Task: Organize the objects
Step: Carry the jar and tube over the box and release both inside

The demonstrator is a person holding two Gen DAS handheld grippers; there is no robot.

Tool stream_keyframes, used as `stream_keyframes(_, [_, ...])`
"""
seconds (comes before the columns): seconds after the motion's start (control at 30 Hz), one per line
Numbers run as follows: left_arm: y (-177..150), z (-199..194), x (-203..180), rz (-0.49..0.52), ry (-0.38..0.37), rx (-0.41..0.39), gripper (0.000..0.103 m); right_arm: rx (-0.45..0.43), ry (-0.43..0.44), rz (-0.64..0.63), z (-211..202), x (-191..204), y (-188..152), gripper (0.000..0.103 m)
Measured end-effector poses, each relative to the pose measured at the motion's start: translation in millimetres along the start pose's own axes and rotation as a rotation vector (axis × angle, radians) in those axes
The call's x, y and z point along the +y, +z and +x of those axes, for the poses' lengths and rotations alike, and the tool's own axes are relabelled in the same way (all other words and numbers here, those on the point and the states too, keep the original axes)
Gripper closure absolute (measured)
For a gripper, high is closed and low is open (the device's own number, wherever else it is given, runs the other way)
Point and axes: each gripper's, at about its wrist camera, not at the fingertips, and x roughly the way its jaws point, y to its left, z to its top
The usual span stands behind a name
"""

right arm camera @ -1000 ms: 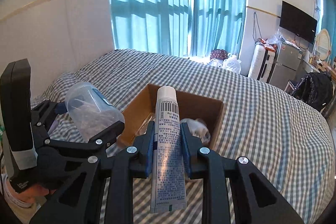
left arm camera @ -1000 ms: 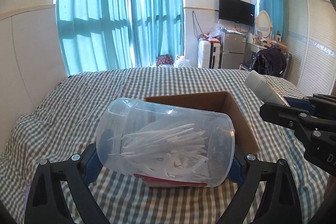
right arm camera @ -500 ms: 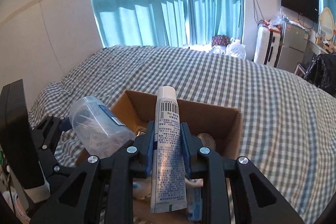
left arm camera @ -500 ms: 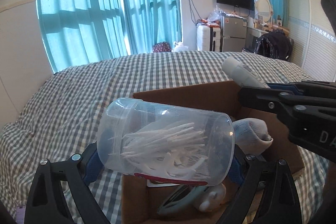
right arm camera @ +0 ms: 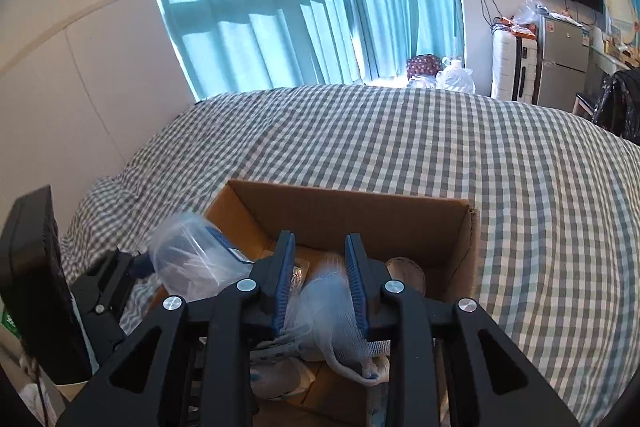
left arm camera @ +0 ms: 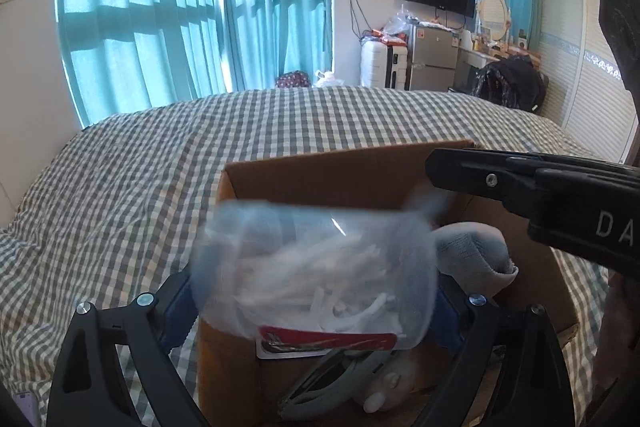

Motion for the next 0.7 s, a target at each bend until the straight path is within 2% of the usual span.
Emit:
stream_keyframes(0.07, [4.3, -9.9, 0.9, -0.001, 0.0, -0.014, 0.001, -0.015, -0.019, -0.006, -9.3, 1.3, 3.3, 0.067])
stream_keyframes(0.13, [9.5, -22.3, 0.5, 0.002, 0.016, -0.036, 0.0, -0.032, -0.029, -0.006, -20.5, 3.3, 6.3, 0.061])
stream_keyframes(0.37, [25.6, -71.8, -6.6, 0.006, 0.045, -0.109, 0.0, -0.104, -0.078, -0.034, -84.5, 14.7, 14.7, 0.058])
stream_keyframes(0.5, [30.5, -105.3, -7.5, -0.007, 0.051, -0.156, 0.0, -0.149, -0.114, -0.047, -126.1, 22.0, 17.2, 0.051])
stream_keyframes(0.63, [32.1, -141.8, -7.8, -0.016, 0.058, -0.21, 0.0, -0.197, -0.151, -0.069, -168.1, 33.5, 13.6, 0.049])
stream_keyframes(0.7, [30.1, -156.6, -9.6, -0.018, 0.063, -0.228, 0.0, -0.22, -0.161, -0.074, -188.3, 38.8, 9.9, 0.044])
